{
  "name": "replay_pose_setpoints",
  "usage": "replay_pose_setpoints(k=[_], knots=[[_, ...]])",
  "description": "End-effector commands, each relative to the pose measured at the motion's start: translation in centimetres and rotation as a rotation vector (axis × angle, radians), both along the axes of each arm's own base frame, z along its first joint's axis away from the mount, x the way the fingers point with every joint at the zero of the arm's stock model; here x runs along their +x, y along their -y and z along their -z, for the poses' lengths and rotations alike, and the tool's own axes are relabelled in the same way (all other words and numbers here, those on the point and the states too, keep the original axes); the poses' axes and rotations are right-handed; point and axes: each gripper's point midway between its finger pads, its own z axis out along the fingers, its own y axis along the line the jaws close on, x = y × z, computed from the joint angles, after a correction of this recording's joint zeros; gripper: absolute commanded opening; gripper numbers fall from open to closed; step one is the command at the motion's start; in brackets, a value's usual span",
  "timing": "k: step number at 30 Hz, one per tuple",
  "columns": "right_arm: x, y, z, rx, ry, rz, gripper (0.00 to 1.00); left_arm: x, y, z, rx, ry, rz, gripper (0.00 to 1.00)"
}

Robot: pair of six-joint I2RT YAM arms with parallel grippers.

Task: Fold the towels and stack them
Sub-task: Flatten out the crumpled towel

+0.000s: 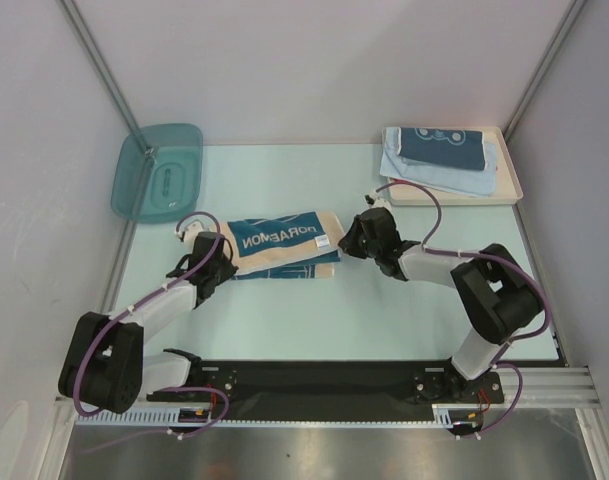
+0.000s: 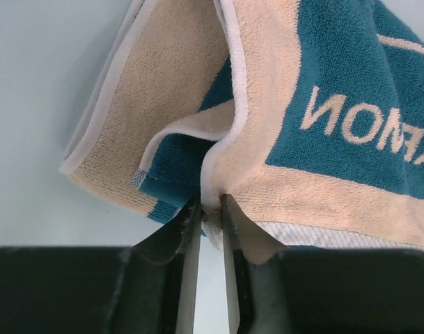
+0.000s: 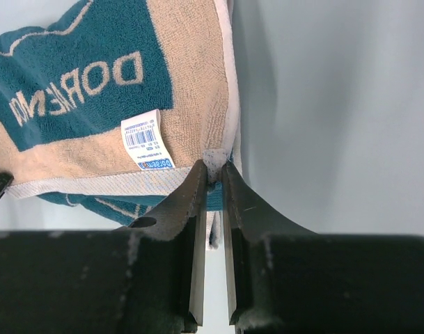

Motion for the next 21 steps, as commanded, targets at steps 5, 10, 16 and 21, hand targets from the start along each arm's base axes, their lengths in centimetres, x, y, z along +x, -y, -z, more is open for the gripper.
replay_pose_setpoints(k=[5,10,16,21], knots=[[0.9,0.9,-3.2,-0.003,0.078,0.022,0.0,1.0,0.8,-2.5,-0.041,0.075,0.035,0.01],[0.7,1.4,-5.7,-0.019,0.118,0.017,0.0,1.2,2.0,-6.2,-0.087,0.156,0.1,0.0],[-0.4,2.0,-10.5,-0.098,0.218,-0.015,0.0,0.3,2.7,-12.9,-0.112,0.297,0.181,0.0],[-2.7,2.1,-17.6,-0.192,0.36,-0.049,0.0,-1.9,4.0,-20.5,-0.088,0.435,0.32,0.0]])
